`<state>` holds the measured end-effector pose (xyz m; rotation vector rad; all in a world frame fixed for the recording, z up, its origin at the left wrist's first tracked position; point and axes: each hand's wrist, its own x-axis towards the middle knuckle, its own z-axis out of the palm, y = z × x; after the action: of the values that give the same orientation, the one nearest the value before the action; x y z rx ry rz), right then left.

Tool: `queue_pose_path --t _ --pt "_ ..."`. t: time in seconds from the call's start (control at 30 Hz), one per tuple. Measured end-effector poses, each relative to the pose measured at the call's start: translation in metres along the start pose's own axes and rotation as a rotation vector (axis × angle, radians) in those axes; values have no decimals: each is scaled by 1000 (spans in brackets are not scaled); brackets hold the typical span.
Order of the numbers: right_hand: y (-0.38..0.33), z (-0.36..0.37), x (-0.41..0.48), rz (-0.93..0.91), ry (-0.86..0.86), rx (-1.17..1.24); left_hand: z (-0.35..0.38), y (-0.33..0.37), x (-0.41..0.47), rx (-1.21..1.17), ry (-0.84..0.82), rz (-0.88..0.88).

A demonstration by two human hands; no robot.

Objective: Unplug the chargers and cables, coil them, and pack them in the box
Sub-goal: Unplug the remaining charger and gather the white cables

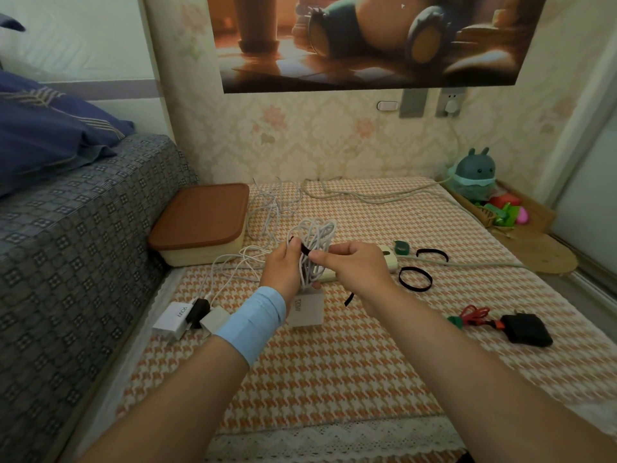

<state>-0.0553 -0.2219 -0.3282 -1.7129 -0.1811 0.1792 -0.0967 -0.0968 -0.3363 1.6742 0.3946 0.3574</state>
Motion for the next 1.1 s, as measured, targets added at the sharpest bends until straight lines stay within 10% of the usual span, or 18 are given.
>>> queue_pose_path --t 0.53,0.8,1.1 --pt "12 -5 1 125 -167 174 -9 17 -9 -77 -428 -174" --pt "9 -2 -2 107 -174 142 -4 12 -14 149 -129 50" --pt "4 -33 2 -5 -555 48 -11 8 -4 200 -37 24"
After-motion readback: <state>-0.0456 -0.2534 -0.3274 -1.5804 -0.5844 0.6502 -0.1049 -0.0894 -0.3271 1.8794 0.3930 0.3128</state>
